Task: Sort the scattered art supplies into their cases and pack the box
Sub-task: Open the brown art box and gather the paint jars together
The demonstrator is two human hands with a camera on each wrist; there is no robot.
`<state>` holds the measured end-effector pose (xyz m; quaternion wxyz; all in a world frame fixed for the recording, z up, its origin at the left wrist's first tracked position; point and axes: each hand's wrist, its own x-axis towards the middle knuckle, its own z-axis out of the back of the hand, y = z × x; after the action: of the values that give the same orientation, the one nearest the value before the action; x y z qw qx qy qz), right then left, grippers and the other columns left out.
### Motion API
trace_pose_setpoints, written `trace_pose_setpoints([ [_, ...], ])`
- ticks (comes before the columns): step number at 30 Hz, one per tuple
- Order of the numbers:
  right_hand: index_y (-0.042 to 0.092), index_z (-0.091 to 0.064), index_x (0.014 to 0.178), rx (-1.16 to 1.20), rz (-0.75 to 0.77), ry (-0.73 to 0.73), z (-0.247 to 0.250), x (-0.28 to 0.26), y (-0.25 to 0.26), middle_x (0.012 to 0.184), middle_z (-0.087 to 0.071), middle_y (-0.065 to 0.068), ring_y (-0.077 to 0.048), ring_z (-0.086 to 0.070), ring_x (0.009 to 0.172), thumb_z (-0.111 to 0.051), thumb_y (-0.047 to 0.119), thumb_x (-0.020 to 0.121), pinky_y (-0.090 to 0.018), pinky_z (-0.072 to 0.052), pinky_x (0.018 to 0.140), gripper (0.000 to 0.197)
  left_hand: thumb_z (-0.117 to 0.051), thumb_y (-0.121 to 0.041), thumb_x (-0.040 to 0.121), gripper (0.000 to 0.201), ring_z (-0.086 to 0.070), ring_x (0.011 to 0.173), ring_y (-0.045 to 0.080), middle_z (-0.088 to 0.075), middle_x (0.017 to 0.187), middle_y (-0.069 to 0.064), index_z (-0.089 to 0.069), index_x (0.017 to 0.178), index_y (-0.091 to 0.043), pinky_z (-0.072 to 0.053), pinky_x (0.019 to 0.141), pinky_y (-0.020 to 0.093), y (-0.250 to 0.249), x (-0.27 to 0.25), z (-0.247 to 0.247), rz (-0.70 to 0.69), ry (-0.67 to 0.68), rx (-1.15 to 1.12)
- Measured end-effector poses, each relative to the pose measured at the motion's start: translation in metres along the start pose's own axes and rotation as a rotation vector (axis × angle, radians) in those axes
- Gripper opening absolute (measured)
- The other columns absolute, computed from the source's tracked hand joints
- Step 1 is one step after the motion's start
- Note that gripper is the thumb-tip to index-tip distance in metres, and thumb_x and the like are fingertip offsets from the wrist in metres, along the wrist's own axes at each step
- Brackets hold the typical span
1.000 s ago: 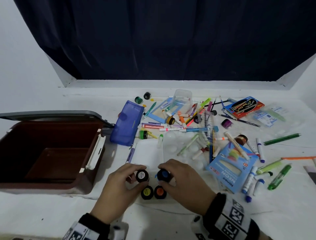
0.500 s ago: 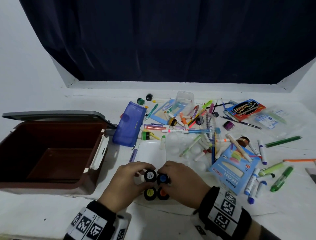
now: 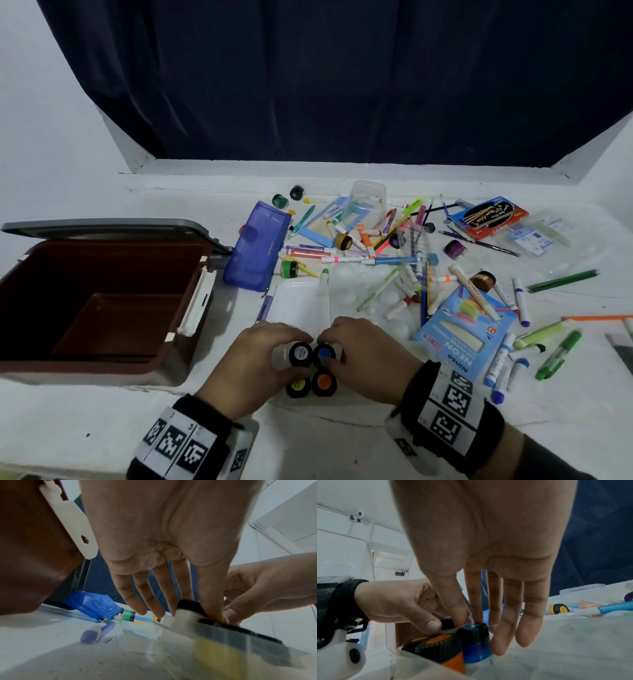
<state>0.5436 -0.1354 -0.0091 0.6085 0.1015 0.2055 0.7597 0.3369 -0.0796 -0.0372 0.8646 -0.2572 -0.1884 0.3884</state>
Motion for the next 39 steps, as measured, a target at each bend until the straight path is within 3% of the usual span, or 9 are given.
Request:
trace_pose_setpoints([
  [4,0.019,-0.064,0.110,-0.060,0.010,0.022,0.006,-0.001,0.000,0.104,-0.058,-0.002,-0.022,-0.057,0.094,-0.054,0.030,0.092,-0.043,-0.050,0.081,0.024,-0.079,-0.042,0.080,0.037,-0.057,0.102,-0.007,-0.066,0.109,-0.028,-0.068,0.115,-0.042,-0.042,0.084,0.009,0.001,0.000,-0.001,0.058,0.039,-0.048],
  [10,0.024,-0.066,0.111,-0.172,0.031,0.054,0.013,0.004,0.003,0.107,-0.062,0.000,-0.024,-0.058,0.099,-0.056,0.029,0.092,-0.040,-0.050,0.079,0.021,-0.080,-0.029,0.083,0.023,-0.062,0.089,0.000,-0.071,0.097,-0.023,-0.073,0.102,-0.040,-0.046,0.075,0.010,0.001,0.005,0.005,0.115,0.072,-0.100],
  [16,0.025,-0.065,0.110,-0.228,0.056,0.056,0.020,0.012,0.010,0.106,-0.065,-0.004,-0.025,-0.058,0.101,-0.062,0.030,0.091,-0.032,-0.037,0.071,0.020,-0.080,-0.039,0.081,0.022,-0.064,0.075,-0.002,-0.066,0.088,-0.025,-0.073,0.102,-0.038,-0.042,0.067,0.005,-0.011,0.016,0.011,0.135,0.142,0.077],
  [21,0.028,-0.062,0.110,-0.133,0.041,0.079,0.022,0.012,0.004,0.108,-0.065,0.002,-0.020,-0.055,0.101,-0.065,0.037,0.089,-0.033,-0.041,0.074,0.024,-0.077,-0.040,0.082,0.026,-0.064,0.080,0.003,-0.060,0.096,-0.018,-0.070,0.106,-0.032,-0.049,0.074,0.017,-0.018,0.017,0.016,0.113,0.159,0.158],
  [24,0.028,-0.061,0.109,-0.121,0.028,0.086,0.020,0.012,0.002,0.107,-0.064,0.002,-0.020,-0.056,0.099,-0.065,0.038,0.088,-0.034,-0.044,0.075,0.024,-0.069,-0.040,0.090,0.025,-0.060,0.088,0.009,-0.049,0.100,-0.016,-0.063,0.112,-0.029,-0.051,0.080,0.029,-0.022,0.016,0.018,0.050,0.218,0.238],
  [27,0.027,-0.061,0.108,-0.104,0.024,0.078,0.018,0.013,0.002,0.107,-0.064,0.002,-0.020,-0.056,0.099,-0.065,0.037,0.088,-0.033,-0.043,0.074,0.023,-0.061,-0.040,0.095,0.026,-0.057,0.094,0.016,-0.049,0.106,-0.010,-0.056,0.116,-0.026,-0.050,0.083,0.035,-0.026,0.016,0.018,0.019,0.274,0.310],
  [34,0.026,-0.059,0.107,-0.096,0.014,0.076,0.018,0.014,0.002,0.105,-0.063,0.001,-0.019,-0.055,0.097,-0.063,0.039,0.088,-0.032,-0.038,0.071,0.024,-0.054,-0.031,0.100,0.023,-0.056,0.098,0.020,-0.051,0.113,-0.002,-0.055,0.120,-0.021,-0.042,0.081,0.028,-0.026,0.018,0.016,-0.062,0.284,0.342],
  [37,0.026,-0.058,0.107,-0.081,0.021,0.103,0.018,0.016,0.000,0.105,-0.062,0.002,-0.015,-0.049,0.089,-0.064,0.039,0.088,-0.030,-0.035,0.070,0.024,-0.057,-0.031,0.098,0.040,-0.055,0.108,0.019,-0.053,0.120,-0.002,-0.047,0.135,-0.023,-0.043,0.089,0.028,-0.021,0.021,0.017,-0.077,0.305,0.333],
  [39,0.027,-0.058,0.109,-0.082,0.043,0.118,0.018,0.016,-0.001,0.105,-0.062,0.001,-0.016,-0.049,0.089,-0.064,0.039,0.088,-0.032,-0.036,0.070,0.024,-0.062,-0.032,0.096,0.041,-0.054,0.110,0.017,-0.052,0.121,-0.003,-0.050,0.134,-0.024,-0.044,0.094,0.029,-0.016,0.022,0.022,-0.107,0.331,0.314],
])
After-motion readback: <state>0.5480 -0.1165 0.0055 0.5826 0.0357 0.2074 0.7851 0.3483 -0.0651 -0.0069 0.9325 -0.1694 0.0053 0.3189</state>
